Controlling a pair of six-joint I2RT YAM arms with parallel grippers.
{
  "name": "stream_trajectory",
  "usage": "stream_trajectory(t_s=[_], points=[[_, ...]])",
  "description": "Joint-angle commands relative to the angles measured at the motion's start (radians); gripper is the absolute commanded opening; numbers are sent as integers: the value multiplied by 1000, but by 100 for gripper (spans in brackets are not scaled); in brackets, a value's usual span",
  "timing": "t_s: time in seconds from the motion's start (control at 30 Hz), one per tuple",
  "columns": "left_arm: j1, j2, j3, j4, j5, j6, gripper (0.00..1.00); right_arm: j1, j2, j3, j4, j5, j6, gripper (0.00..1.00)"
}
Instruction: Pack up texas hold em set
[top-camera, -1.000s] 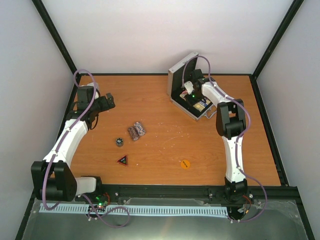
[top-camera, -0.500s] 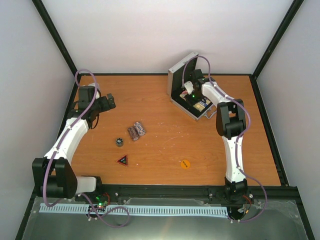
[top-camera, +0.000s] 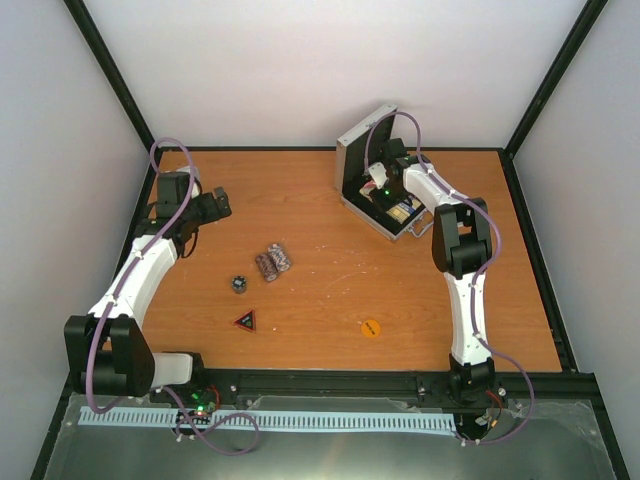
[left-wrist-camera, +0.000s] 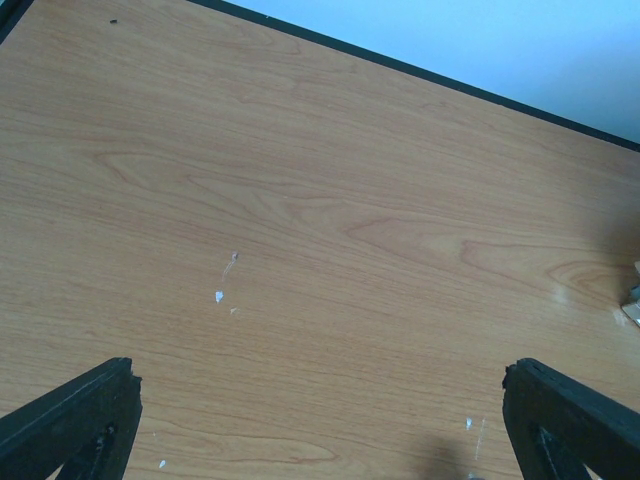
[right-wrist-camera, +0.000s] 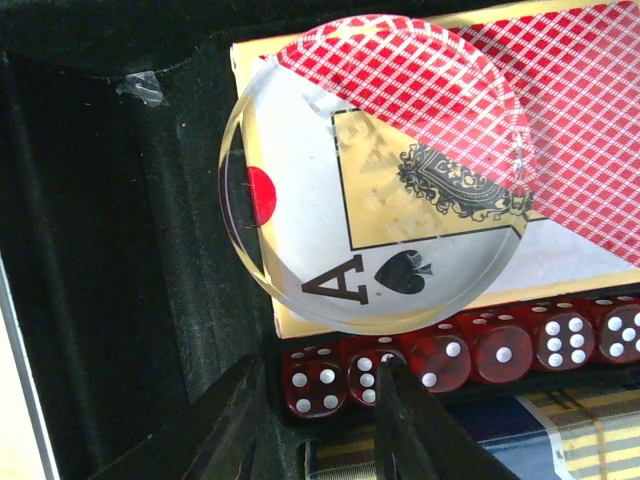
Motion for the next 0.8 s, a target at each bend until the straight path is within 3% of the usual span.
stream_trajectory(t_s=[0.0, 0.1, 0.47, 0.77], points=[[0, -3, 38, -6, 5, 20, 100, 2, -6, 7, -2, 9, 4, 33], [0, -5, 37, -6, 1, 17, 100, 2, -17, 8, 10, 50, 4, 38], [-1, -9, 33, -6, -4, 16, 100, -3, -31, 4, 35, 98, 2, 38], [-1, -14, 28, -2, -5, 16, 100, -4, -37, -11, 36, 46, 6, 40]])
